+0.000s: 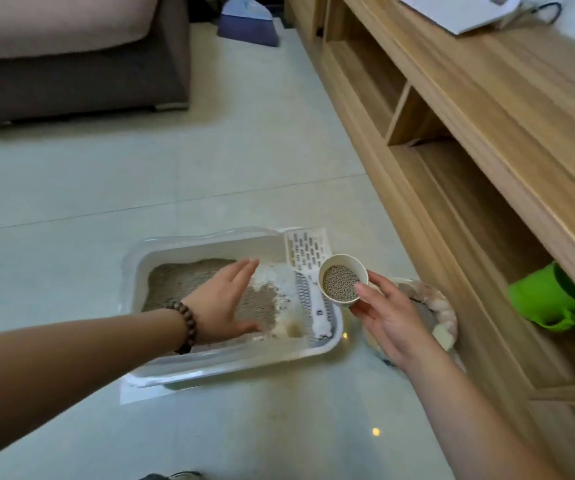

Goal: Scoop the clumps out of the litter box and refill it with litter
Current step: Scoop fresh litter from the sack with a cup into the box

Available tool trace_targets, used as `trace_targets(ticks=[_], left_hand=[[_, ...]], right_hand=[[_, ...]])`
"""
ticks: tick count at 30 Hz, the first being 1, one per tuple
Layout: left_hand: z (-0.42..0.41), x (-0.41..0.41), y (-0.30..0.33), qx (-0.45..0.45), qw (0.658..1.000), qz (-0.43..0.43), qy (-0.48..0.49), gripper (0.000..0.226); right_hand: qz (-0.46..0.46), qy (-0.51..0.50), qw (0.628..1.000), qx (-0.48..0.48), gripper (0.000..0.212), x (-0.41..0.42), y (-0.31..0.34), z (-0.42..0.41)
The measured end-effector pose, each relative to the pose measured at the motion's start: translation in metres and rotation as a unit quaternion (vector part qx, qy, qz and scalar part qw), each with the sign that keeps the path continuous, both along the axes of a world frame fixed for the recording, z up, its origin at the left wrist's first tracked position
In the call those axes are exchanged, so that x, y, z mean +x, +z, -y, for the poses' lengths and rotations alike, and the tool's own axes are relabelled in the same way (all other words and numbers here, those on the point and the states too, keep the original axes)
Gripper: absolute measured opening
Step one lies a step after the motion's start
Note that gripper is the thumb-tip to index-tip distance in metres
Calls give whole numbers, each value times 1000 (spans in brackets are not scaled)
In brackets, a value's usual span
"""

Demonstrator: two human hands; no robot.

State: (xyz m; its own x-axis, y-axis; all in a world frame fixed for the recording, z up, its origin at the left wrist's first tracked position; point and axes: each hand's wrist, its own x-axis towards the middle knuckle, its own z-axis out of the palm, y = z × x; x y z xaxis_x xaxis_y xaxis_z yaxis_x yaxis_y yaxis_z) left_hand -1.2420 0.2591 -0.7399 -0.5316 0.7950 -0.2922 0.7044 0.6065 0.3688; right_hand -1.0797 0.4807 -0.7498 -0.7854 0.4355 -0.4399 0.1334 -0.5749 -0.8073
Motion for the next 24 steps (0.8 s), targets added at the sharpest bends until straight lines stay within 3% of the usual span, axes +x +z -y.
trace_targets(ticks=[5, 8, 11, 19, 24], left_hand=[[97, -19, -8, -35, 991, -12, 128, 129], [133, -20, -28, -36, 978, -14, 205, 141], [147, -19, -46, -11, 966, 25, 256, 147], [161, -23, -60, 63, 964, 56, 251, 150], [173, -23, -67, 95, 958, 79, 259, 147]], right_hand=[[28, 35, 999, 3, 76, -40, 2, 47], [51, 48, 997, 23, 38, -57, -4, 69], [72, 42, 994, 65, 26, -74, -12, 86], [103, 87, 957, 255, 45, -118, -24, 114], [115, 130, 887, 429, 56, -156, -23, 129]])
